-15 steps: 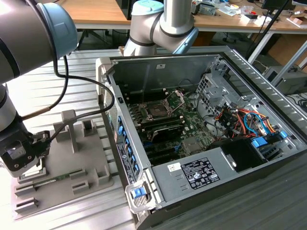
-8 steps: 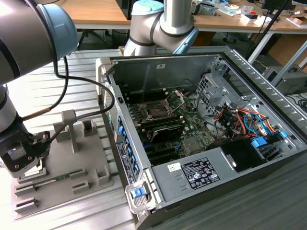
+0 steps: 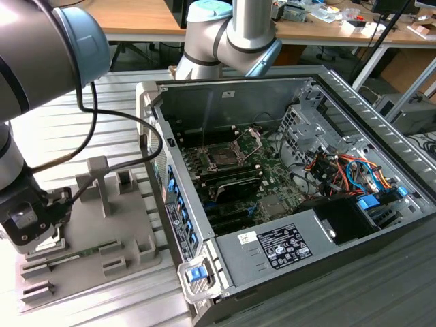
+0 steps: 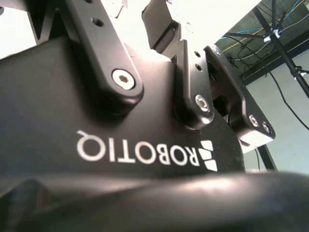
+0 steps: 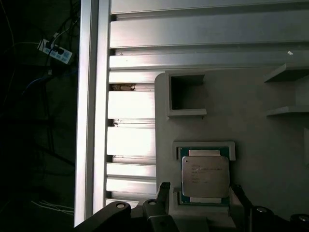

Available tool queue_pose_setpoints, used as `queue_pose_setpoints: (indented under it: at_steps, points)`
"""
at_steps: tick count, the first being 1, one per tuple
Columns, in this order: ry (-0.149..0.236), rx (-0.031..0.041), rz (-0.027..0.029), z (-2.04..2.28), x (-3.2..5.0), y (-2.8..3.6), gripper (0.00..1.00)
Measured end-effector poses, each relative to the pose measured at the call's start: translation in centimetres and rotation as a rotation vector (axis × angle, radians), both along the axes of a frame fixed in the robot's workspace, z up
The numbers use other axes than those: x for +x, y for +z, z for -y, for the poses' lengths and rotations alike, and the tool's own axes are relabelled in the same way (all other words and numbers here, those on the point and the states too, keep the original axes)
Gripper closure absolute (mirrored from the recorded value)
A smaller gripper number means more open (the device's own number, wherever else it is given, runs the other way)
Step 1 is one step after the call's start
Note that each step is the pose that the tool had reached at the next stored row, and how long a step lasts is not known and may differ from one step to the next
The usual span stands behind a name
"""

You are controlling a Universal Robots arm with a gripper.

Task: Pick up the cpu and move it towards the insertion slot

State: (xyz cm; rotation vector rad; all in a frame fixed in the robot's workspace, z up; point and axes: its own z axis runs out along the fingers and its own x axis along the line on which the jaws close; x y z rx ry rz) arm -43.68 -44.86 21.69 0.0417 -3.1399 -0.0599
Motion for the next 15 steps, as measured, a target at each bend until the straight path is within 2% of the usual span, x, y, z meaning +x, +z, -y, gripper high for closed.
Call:
queue_pose_setpoints:
  at_steps: [8,13,15]
  points:
    - [0.015,-0.0044,-0.0002,0.00,0.07,-0.28,0.40]
    - [0.071,-0.0063,-0.0001,0.01,0.08,-0.32,0.40]
    - [0.072,-0.0062,0.0001,0.00,0.09,-0.34,0.40]
